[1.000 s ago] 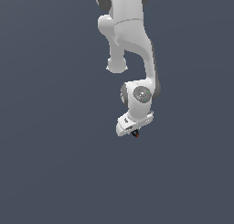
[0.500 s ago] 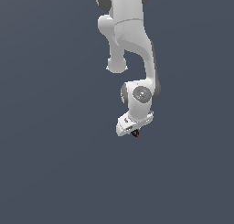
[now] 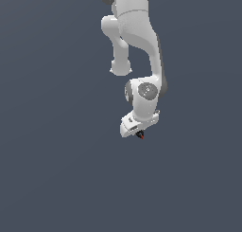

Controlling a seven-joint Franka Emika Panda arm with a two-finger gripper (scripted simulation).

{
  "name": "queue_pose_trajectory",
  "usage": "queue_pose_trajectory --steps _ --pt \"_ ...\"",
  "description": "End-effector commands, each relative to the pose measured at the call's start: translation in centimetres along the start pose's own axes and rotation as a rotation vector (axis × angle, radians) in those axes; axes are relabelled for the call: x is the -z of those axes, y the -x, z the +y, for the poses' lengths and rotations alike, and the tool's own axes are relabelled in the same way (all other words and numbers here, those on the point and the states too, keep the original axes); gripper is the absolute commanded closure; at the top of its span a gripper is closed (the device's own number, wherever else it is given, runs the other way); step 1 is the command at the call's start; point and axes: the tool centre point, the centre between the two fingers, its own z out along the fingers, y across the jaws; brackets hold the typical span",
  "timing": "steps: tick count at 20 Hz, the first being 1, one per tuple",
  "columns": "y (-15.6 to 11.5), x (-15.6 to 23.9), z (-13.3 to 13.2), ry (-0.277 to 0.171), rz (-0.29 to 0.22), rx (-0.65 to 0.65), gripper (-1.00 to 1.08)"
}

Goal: Pick up the object and move it to a goal position.

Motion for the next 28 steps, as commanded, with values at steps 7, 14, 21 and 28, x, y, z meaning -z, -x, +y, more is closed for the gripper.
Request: queue_pose_trajectory --steps 7,14,21,28 --pt "1.6 5.7 -0.7 0.001 0.001 0.0 1.08" --pt "3.5 12.2 -1.6 0.002 0.001 0.001 1.08" --pt "5.4 19.3 -2.5 0.0 0.001 0.001 1.08" --pt "6.9 25.5 -3.3 0.0 0.001 0.001 1.08"
